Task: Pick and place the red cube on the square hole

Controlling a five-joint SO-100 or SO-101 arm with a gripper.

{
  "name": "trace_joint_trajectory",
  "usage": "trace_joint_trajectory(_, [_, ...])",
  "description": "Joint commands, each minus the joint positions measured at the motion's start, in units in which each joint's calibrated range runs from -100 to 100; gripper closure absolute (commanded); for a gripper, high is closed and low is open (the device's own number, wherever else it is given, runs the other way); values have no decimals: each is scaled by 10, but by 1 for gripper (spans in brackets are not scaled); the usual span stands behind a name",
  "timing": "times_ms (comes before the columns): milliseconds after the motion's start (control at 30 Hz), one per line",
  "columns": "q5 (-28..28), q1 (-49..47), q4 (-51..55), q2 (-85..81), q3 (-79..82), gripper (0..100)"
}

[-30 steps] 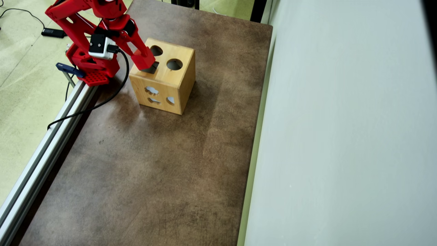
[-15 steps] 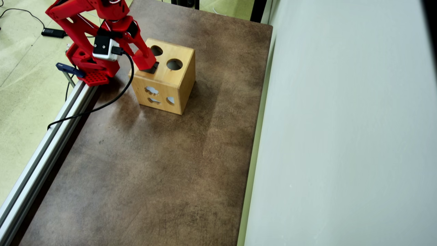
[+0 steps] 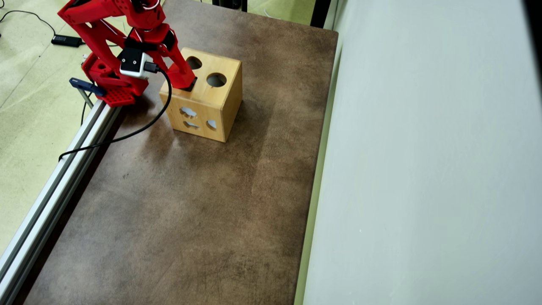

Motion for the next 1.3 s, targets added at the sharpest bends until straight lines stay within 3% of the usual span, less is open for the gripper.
trace_joint_trajectory(0, [3,-1,5,0,-3,98])
trace_joint_trajectory(1267, [-1,4,5,40,-5,98])
